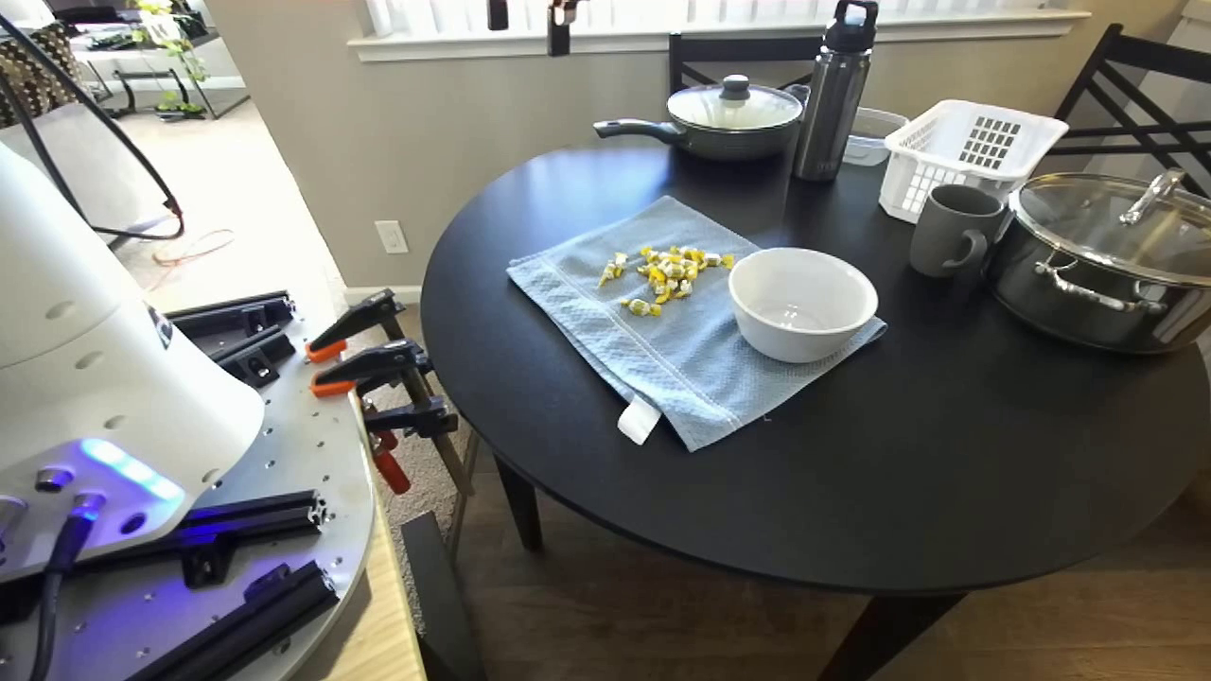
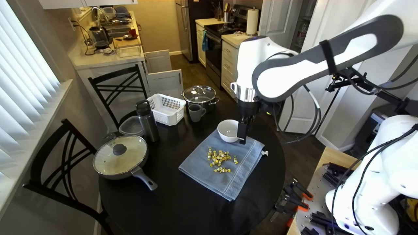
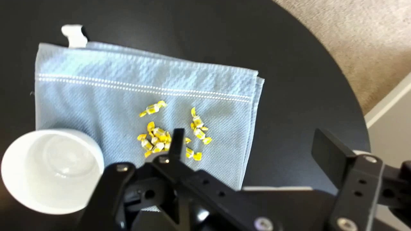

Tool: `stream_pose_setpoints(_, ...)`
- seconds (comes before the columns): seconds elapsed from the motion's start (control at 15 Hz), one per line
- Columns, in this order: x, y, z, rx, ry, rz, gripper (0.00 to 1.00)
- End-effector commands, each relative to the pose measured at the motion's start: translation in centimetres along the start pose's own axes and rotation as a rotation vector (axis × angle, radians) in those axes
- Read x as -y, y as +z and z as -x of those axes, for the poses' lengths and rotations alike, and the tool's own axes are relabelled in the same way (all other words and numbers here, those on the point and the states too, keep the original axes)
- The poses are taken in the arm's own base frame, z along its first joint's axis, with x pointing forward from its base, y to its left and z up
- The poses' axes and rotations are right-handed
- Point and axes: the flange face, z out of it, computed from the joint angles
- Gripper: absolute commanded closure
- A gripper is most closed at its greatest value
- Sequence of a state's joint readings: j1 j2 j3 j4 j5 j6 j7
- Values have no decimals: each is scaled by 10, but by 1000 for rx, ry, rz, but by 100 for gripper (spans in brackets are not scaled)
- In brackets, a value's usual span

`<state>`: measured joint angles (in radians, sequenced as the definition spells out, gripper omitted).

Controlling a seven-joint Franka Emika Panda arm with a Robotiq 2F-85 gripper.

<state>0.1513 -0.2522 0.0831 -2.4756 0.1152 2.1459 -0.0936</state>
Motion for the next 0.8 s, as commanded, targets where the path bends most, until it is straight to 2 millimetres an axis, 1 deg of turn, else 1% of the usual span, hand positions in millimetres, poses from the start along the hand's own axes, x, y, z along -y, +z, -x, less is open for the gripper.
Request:
stream_pose_setpoints(0.0,2,44,-30,-50,-133,92,0)
stream_pose_setpoints(0.2,0,71,-45,-74,-163,129,0)
stream_pose_setpoints(0.33,-5,88,-50,-74,-171,149,0)
stream_pose_setpoints(0.53,-15,116,-46,-46,-189,166,0)
stream_pose_setpoints(0.67,-20,129,-44,-28,-195,169,0)
stream_pose_setpoints(0.73,-22,132,-44,-10,-194,166,0)
